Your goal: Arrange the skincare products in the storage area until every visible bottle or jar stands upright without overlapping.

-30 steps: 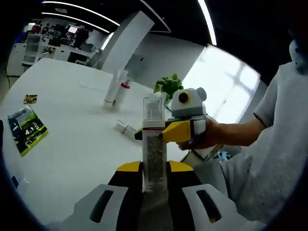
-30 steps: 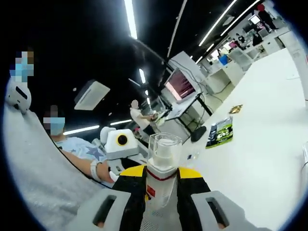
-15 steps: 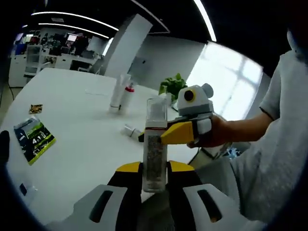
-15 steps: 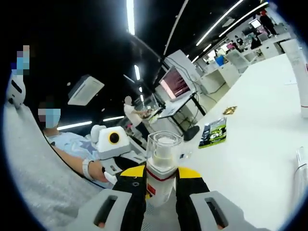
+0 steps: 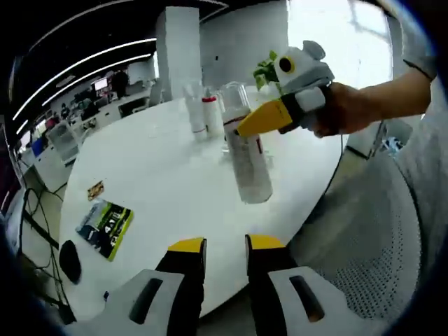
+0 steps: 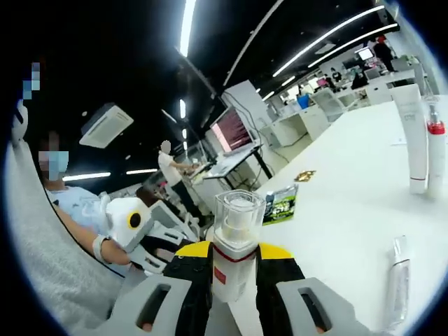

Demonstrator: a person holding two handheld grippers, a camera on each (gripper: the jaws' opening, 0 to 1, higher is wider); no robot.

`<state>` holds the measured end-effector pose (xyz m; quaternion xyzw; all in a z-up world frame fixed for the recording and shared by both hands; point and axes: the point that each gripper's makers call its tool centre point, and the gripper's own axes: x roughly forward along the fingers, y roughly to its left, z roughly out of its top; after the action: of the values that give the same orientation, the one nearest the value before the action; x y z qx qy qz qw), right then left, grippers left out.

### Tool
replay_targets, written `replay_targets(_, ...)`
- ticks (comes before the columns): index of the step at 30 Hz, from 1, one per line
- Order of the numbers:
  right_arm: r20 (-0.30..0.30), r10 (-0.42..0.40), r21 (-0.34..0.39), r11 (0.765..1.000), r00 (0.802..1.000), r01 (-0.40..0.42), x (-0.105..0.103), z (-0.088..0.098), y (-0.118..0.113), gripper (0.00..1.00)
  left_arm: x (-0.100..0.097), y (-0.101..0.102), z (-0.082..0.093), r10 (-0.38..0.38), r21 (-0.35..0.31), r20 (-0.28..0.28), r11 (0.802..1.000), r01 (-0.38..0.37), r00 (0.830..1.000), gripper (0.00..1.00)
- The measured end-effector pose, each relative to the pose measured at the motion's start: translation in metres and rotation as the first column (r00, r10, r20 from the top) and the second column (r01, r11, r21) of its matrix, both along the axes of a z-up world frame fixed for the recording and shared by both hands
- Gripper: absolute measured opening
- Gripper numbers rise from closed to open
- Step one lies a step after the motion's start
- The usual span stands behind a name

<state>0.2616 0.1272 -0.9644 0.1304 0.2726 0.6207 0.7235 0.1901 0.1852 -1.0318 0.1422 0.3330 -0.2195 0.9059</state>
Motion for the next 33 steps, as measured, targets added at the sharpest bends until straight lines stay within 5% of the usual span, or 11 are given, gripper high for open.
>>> replay_targets(3,0.018,-0.03,-0.017,0.999,0.999,0.03,0.012,-0.003,-0.004,0.15,-0.006,0.019,-0.014,-0.001,0.105,-0.015,0.994,0.002,1.0,0.21)
replay_targets(6,0.06,-0.056,-0.044,0.997,0.997,0.059,0.027,-0.003,-0.007,0.15,-0.007,0.02,-0.028,0.009,0.126,-0.041,0.992,-0.004,0.999,0.2)
replay_targets(9,0.134,-0.07,-0.084,0.993,0.988,0.082,0.04,-0.002,-0.011,0.15,-0.003,0.018,-0.023,0.011,0.107,-0.018,0.994,-0.009,1.0,0.17)
replay_targets(17,0.259,-0.118,-0.178,0.97,0.959,0.168,0.082,-0.013,-0.013,0.15,-0.011,0.021,-0.036,-0.015,0.161,-0.067,0.987,0.026,0.998,0.14)
replay_targets(33,0.357,-0.291,-0.236,0.891,0.887,0.387,0.166,-0.035,-0.035,0.15,-0.015,0.029,-0.042,0.009,0.166,-0.092,0.986,0.006,0.996,0.09)
